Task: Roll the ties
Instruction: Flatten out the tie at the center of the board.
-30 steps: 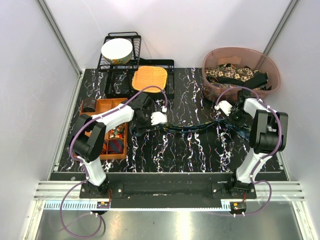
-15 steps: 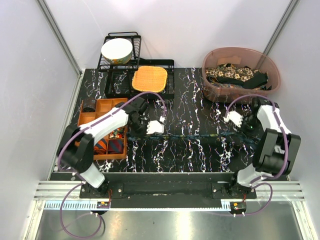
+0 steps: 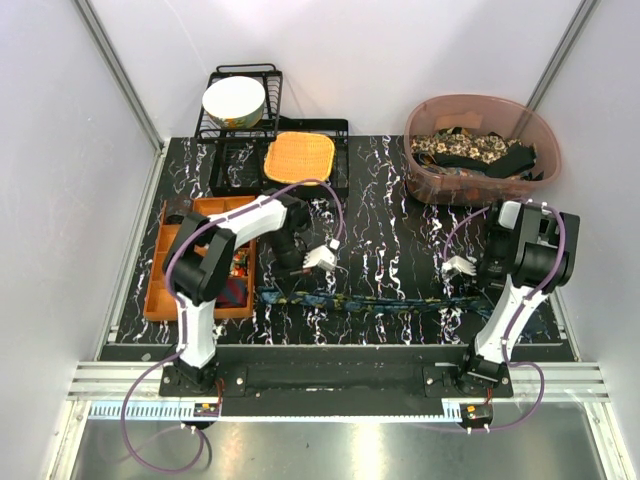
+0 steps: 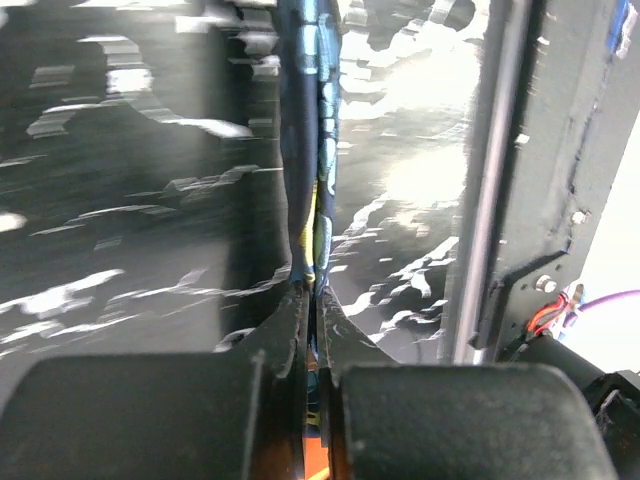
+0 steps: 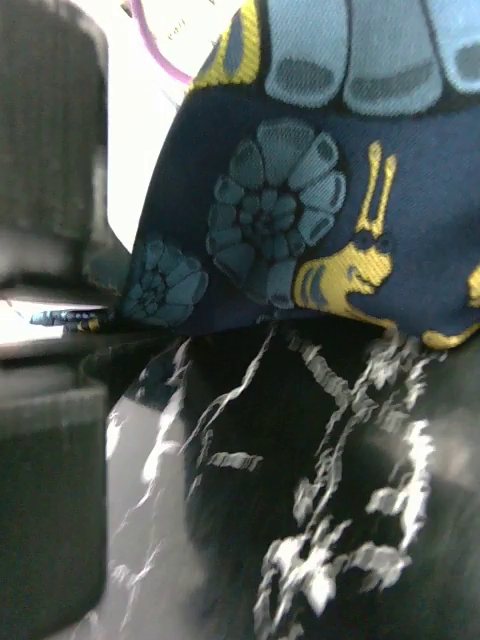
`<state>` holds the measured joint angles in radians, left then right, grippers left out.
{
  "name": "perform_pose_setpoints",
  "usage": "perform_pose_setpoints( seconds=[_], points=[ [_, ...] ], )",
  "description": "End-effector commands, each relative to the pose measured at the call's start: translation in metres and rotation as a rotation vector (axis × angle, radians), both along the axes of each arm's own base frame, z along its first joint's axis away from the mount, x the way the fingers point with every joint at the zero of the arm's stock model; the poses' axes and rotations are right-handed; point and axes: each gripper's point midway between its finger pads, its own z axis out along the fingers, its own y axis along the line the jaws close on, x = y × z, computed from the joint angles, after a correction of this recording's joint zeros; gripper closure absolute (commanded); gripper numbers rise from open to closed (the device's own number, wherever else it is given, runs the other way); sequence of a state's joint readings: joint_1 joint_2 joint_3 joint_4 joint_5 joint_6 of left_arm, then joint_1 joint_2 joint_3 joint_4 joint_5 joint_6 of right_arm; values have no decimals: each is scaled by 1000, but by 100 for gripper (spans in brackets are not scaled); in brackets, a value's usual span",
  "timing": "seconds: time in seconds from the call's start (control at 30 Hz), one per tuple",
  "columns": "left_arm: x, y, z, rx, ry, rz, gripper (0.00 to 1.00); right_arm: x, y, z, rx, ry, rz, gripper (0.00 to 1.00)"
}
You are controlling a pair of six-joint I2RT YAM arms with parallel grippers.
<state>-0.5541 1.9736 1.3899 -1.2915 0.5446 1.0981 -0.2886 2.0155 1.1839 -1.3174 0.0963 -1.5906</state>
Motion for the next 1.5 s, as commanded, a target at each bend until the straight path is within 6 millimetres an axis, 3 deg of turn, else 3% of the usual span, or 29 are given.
perform_pose_setpoints(
  seconds=[0.0, 0.07, 0.1, 0.13, 0.2, 0.27, 0.3, 0.4, 0.43, 0.47, 0.5, 0.57, 0.6, 0.67, 0.77, 0.8, 0.9, 1.0, 1.2, 1.3, 1.4, 1.47],
  points=[
    [28, -1, 3, -13, 29, 43, 100, 38, -22, -17, -78, -89, 45, 71],
    [39, 0, -7, 5, 16, 67, 98, 44, -24, -20, -89, -114, 44, 61],
    [43, 3, -13, 32, -3, 69, 92, 47, -26, -22, -104, -130, 41, 41],
    [45, 4, -16, 45, -5, 72, 88, 54, -29, -24, -118, -162, 42, 27],
    [48, 6, -23, 72, -11, 85, 77, 62, -30, -22, -126, -198, 16, 16],
    [53, 9, -30, 86, -23, 113, 70, 79, -32, -15, -133, -261, -10, 13],
    [54, 11, -33, 103, -33, 115, 68, 86, -31, -10, -133, -297, -47, 1],
    [55, 16, -35, 118, -29, 126, 63, 108, -29, 19, -112, -407, -126, 0],
    [55, 16, -33, 109, -35, 124, 61, 107, -26, 29, -94, -420, -158, 0],
    [56, 15, -29, 94, -44, 127, 59, 110, -14, 37, -28, -452, -199, 0],
    [55, 11, -17, 55, -64, 134, 54, 115, -8, 59, -9, -519, -240, 0],
    [60, 4, -5, -1, -116, 153, 47, 108, 16, 81, 84, -549, -278, 0],
    [61, -1, 0, -29, -134, 164, 44, 108, 38, 100, 177, -611, -310, 0],
    [67, -7, 15, -79, -198, 189, 37, 108, 70, 112, 255, -652, -292, 0],
    [72, -9, 20, -104, -251, 198, 25, 101, 115, 106, 309, -657, -228, 0],
    [74, -8, 20, -99, -265, 200, 23, 93, 122, 93, 303, -620, -234, 0],
    [76, -9, 24, -106, -289, 210, 21, 104, 137, 74, 315, -602, -227, 0],
    [75, -10, 30, -134, -311, 211, 20, 106, 144, 65, 339, -566, -230, 0],
    [76, -6, 32, -131, -338, 196, 20, 76, 154, 38, 364, -465, -149, 3],
    [75, -6, 32, -129, -335, 200, 20, 72, 151, 28, 351, -431, -137, 5],
    [73, -4, 32, -126, -331, 204, 20, 75, 147, 30, 326, -434, -135, 3],
    [71, -3, 31, -123, -335, 205, 20, 83, 147, 43, 317, -480, -151, 0]
  ],
)
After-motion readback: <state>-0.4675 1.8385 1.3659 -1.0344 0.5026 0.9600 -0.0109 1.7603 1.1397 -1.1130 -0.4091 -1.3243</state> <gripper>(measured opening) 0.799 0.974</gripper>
